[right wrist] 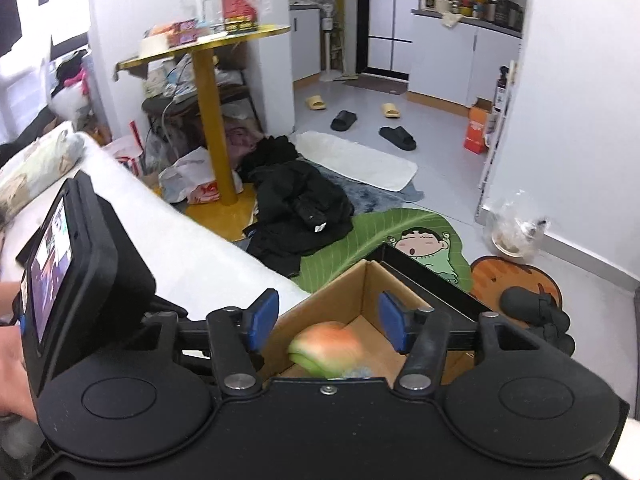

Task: Organize soft objects
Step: 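Carry the burger plush with the right gripper and drop it into the box, then move the right gripper back to the black beaded strap and grasp it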

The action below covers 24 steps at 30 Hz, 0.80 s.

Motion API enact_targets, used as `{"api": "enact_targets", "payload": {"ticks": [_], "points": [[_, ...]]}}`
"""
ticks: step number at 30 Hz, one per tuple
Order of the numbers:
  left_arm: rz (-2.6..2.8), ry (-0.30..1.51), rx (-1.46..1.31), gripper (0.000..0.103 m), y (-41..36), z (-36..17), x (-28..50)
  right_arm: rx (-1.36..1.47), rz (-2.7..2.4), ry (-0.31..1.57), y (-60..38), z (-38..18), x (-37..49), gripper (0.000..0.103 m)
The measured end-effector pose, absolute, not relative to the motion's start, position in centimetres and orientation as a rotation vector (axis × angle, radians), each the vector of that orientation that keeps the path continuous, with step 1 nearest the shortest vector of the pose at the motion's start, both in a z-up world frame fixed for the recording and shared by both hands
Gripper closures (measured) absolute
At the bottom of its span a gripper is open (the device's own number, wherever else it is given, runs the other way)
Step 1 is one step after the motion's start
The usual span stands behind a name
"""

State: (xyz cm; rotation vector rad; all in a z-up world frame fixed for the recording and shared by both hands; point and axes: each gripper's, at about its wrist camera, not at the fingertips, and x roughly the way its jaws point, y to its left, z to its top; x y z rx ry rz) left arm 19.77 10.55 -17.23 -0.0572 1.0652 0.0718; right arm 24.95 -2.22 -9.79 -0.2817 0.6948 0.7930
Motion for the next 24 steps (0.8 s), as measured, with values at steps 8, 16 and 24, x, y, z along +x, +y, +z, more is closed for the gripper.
{"api": "enact_targets", "payload": {"ticks": [8, 16, 24], "points": [[0.066, 1.063, -0.051, 0.094, 10.3, -17.1, 19.6, -0.269, 0.722, 0.715, -5.2, -10.0, 24.7, 0.041], [0.078, 1.075, -0.024, 0.091, 9.8, -16.7, 19.6, -0.274, 0.632, 0.743, -9.0, -10.7, 23.9, 0.033], [0.102, 1.024, 0.042, 0.087, 8.6, -15.6, 18.8, -0.281, 0.56, 0.733, -11.7, -10.7, 23.1, 0.019]]}}
